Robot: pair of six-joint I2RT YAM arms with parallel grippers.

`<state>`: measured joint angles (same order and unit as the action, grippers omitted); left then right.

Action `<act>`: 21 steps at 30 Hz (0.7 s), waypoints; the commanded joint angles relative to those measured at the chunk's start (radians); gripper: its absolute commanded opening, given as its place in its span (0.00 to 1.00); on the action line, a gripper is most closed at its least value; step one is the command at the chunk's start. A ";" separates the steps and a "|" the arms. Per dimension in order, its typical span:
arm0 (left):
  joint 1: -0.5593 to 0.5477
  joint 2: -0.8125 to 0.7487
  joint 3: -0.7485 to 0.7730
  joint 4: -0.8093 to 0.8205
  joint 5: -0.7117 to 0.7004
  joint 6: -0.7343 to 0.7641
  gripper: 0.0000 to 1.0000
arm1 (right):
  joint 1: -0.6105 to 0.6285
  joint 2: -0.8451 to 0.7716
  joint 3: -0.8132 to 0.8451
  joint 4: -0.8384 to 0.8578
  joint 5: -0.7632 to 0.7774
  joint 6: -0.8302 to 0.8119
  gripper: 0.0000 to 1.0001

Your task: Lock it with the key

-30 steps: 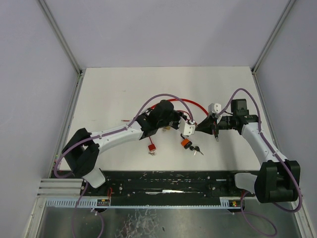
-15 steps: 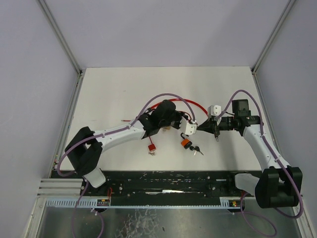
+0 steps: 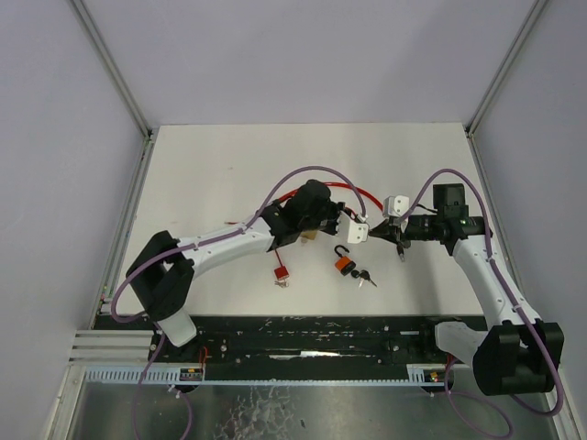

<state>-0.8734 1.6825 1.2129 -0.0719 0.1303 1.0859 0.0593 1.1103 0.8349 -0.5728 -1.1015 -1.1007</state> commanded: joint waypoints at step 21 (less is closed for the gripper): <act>0.037 0.027 0.090 -0.079 0.012 -0.076 0.00 | 0.010 -0.071 0.050 -0.049 0.077 -0.041 0.22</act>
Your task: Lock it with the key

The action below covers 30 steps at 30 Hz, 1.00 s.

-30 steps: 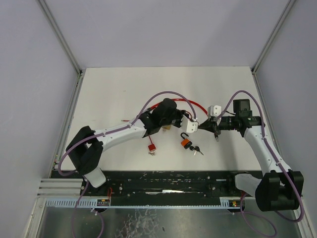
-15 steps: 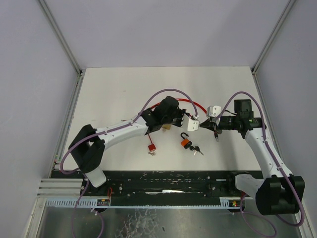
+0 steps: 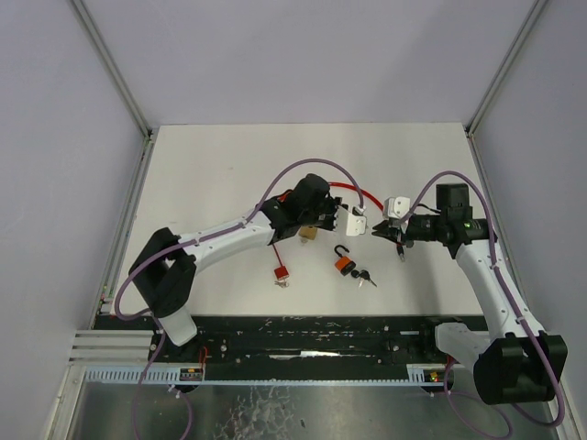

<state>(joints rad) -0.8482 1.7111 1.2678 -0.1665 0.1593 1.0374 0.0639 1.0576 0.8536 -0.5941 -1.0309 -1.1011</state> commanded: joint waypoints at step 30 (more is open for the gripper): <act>0.014 0.000 0.056 -0.009 0.016 -0.052 0.00 | 0.071 0.034 -0.011 0.271 -0.053 0.338 0.28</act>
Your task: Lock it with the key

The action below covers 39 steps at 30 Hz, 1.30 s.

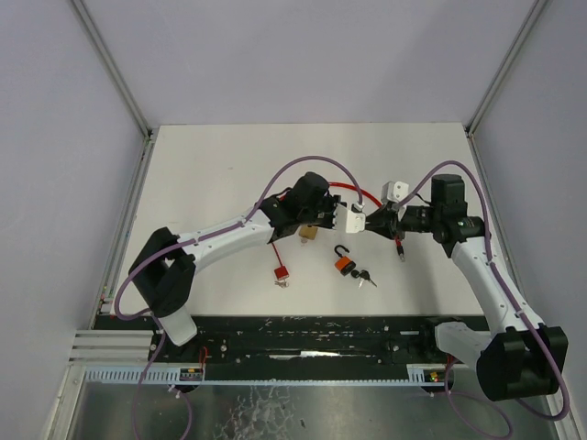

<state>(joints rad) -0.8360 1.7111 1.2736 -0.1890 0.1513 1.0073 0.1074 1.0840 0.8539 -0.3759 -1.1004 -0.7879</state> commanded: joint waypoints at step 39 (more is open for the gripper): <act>0.030 0.031 0.137 -0.164 0.252 -0.047 0.00 | 0.051 -0.021 -0.002 -0.021 0.181 -0.101 0.00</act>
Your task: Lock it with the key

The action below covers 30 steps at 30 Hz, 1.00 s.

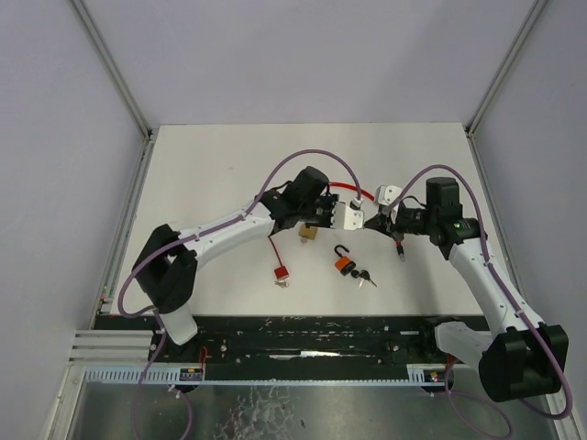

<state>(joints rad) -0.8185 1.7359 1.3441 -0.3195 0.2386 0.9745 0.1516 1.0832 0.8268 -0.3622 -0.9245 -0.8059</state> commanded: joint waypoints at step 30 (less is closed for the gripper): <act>0.108 0.209 0.302 -0.348 0.642 0.093 0.00 | 0.004 -0.072 0.015 -0.195 0.084 -0.399 0.00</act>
<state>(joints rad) -0.7189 1.9541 1.6146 -0.6548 0.7742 1.0378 0.1516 1.0042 0.8268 -0.5449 -0.8078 -1.1625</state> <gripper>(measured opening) 0.024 0.033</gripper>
